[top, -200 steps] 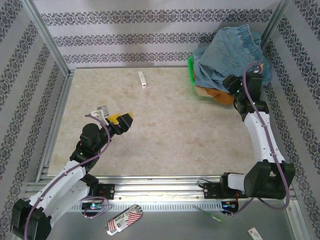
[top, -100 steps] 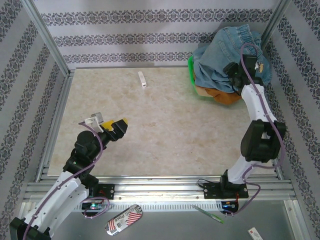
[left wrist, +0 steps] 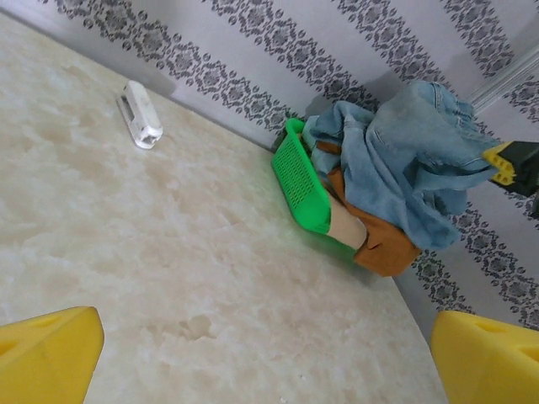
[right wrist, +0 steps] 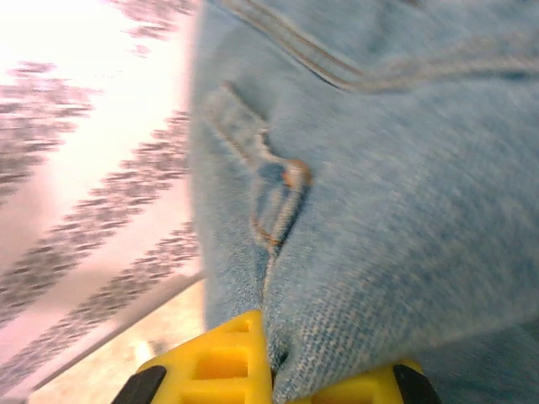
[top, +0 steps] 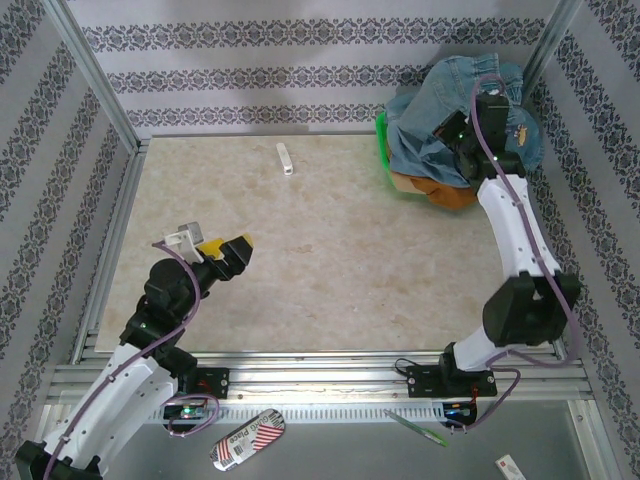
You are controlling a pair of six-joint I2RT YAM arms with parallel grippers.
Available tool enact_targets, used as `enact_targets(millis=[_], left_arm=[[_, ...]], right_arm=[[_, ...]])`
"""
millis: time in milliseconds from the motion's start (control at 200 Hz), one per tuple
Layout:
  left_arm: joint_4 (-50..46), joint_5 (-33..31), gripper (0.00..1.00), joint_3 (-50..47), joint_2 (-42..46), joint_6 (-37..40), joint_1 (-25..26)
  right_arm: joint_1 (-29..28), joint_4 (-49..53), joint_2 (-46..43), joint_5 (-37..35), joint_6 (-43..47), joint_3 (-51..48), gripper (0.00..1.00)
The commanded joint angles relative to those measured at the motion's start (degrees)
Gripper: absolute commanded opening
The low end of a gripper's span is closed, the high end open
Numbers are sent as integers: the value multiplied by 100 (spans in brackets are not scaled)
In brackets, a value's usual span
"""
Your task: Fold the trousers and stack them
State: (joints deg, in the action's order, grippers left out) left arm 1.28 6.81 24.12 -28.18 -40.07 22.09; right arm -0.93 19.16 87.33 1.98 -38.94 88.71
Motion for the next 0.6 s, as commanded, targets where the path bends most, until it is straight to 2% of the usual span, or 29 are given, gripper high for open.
enact_targets(millis=[0, 125, 245, 355, 480, 500, 555, 595], left_arm=[[-71, -108, 100, 360, 59, 292, -55], [-525, -658, 100, 893, 54, 370, -51], [-1657, -1933, 100, 1668, -9, 157, -55], [-2612, -2823, 100, 2339, 14, 17, -55], [-2946, -3167, 100, 2615, 187, 73, -54], [-2982, -3180, 100, 2641, 190, 106, -54], [-3069, -3149, 100, 2722, 191, 148, -55], [-3092, -3051, 100, 2746, 161, 188, -55]], right_arm=[[-501, 87, -626, 44, 409, 488, 0], [-1726, 288, -1090, -23, 764, 437, 0], [-3060, 111, -1264, 176, 611, -228, 0], [-4298, -324, -866, 897, 157, -961, 0], [-5504, -615, 61, 1820, -126, -1260, 0], [-5634, -553, 183, 1940, -103, -1225, 6], [-5825, -504, 291, 2090, -128, -1252, 32], [-5852, -523, 171, 2022, -129, -1384, 42]])
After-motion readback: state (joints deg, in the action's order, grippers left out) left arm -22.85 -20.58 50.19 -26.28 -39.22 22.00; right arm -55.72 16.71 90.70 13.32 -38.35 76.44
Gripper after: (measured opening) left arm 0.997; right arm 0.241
